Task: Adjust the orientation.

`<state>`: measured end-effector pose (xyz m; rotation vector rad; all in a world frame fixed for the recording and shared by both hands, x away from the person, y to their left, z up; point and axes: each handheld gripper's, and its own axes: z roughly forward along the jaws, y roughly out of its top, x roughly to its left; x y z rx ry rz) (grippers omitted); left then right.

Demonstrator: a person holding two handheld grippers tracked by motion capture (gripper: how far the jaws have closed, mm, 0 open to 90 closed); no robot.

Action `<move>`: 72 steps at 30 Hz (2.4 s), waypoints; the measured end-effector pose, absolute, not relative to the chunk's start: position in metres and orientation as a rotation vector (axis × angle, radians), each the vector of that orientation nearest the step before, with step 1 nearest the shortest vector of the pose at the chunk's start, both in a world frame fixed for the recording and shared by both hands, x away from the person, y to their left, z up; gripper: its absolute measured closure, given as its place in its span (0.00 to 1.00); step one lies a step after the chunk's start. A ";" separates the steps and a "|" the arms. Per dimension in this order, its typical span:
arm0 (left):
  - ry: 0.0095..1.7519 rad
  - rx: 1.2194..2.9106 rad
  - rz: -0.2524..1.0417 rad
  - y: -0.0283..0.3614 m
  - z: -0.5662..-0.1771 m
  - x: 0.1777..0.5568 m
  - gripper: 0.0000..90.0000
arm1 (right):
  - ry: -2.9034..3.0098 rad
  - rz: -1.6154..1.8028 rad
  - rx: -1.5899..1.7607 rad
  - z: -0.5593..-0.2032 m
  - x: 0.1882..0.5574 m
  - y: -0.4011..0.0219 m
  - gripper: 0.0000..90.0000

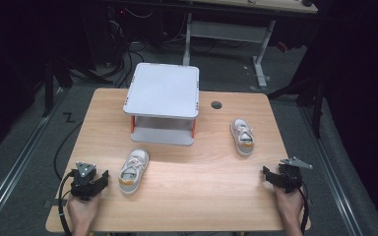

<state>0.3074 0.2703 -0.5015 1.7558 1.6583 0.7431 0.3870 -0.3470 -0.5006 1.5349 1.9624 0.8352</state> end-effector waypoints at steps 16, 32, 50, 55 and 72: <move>1.560 1.737 0.652 0.262 -0.465 0.289 0.58 | 1.963 0.835 1.537 -0.501 0.387 -0.347 0.36; 1.452 1.854 0.601 0.225 -0.438 0.298 0.58 | 1.964 0.835 1.537 -0.501 0.387 -0.347 0.36; 1.475 2.003 0.568 0.209 -0.456 0.325 0.73 | 1.968 0.836 1.533 -0.501 0.387 -0.347 0.35; 1.486 2.028 0.633 0.208 -0.452 0.322 0.88 | 1.968 0.836 1.532 -0.501 0.387 -0.347 0.35; 1.376 2.019 0.647 0.163 -0.424 0.325 0.94 | 1.969 0.835 1.528 -0.501 0.387 -0.347 0.35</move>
